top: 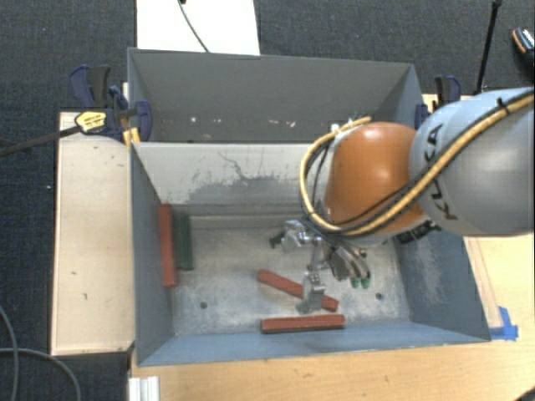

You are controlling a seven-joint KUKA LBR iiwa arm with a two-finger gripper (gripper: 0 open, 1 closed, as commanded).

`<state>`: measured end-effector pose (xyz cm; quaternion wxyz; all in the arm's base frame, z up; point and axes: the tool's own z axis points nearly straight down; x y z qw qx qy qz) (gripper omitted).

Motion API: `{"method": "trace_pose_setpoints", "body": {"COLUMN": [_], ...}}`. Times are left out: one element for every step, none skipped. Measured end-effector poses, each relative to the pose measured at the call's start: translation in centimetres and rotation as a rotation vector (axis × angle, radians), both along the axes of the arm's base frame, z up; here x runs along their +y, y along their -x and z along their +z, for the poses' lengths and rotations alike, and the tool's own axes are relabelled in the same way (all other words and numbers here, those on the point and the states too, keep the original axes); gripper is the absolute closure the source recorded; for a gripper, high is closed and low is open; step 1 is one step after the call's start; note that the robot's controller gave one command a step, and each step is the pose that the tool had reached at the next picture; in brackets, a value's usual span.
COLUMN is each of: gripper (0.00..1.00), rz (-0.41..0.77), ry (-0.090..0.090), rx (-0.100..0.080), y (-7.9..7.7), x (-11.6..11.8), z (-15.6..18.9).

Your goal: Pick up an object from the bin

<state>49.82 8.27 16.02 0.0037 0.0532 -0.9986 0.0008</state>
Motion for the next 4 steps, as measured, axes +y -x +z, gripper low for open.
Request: {"method": "trace_pose_setpoints", "body": {"gripper": [0.0,1.0,1.0,1.0], "rz": [-0.014,-0.018,0.008,0.142], "ry": [-0.004,-0.003,-0.004,-0.007], "rx": [-0.012,-0.01,-0.018,-0.012], "y": [-3.7,-3.6,-3.5,-2.9], "x": [-0.3,-0.4,1.3,9.3], "z": [-9.2,-9.0,4.9,5.0]}}
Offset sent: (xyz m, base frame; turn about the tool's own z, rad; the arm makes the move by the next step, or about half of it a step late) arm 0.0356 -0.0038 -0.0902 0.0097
